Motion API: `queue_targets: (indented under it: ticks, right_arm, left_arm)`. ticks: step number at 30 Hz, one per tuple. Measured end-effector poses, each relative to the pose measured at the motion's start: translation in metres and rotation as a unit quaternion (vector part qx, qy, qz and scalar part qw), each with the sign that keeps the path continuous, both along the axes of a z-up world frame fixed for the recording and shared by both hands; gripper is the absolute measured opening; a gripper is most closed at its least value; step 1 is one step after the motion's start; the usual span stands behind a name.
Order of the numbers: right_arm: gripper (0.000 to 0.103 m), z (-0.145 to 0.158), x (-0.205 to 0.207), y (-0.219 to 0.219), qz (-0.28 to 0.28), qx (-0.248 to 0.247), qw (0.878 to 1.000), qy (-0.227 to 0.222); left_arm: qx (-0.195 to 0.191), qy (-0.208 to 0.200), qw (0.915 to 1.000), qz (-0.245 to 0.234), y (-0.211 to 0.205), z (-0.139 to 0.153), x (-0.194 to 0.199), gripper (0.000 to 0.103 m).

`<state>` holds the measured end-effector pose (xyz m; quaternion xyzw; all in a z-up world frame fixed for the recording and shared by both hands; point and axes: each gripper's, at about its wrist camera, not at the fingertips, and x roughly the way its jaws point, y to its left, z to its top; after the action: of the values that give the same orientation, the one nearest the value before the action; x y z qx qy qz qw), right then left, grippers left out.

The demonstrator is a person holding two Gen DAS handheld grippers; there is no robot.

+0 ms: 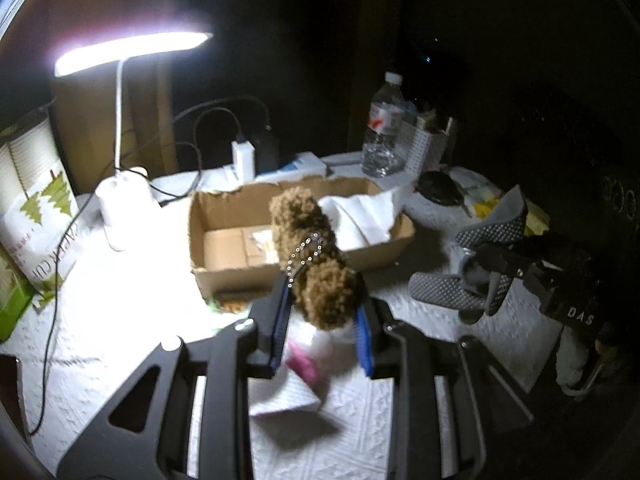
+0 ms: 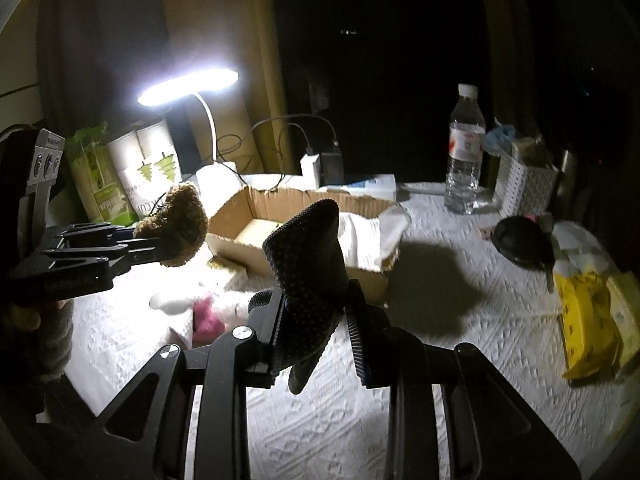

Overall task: Organize soft objects
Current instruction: 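Carry the plush into the box with the left tool while the right tool places the glove inside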

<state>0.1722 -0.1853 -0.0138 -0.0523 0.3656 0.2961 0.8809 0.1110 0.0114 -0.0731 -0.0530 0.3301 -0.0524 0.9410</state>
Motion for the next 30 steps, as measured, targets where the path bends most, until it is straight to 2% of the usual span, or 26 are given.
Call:
queue_targets:
  ticks: [20, 25, 30]
  right_arm:
    - [0.03, 0.022, 0.052, 0.049, -0.007, -0.008, 0.999, -0.033]
    - [0.03, 0.021, 0.064, 0.061, -0.005, -0.011, 0.999, -0.037]
    - [0.03, 0.017, 0.08, 0.067, -0.009, -0.012, 0.999, -0.039]
  left_arm:
    - [0.022, -0.051, 0.9984, -0.011, 0.05, 0.031, 0.048, 0.029]
    - [0.022, -0.05, 0.9984, -0.011, 0.059, 0.03, 0.064, 0.029]
    - [0.027, -0.04, 0.9988, 0.003, 0.064, 0.015, 0.085, 0.029]
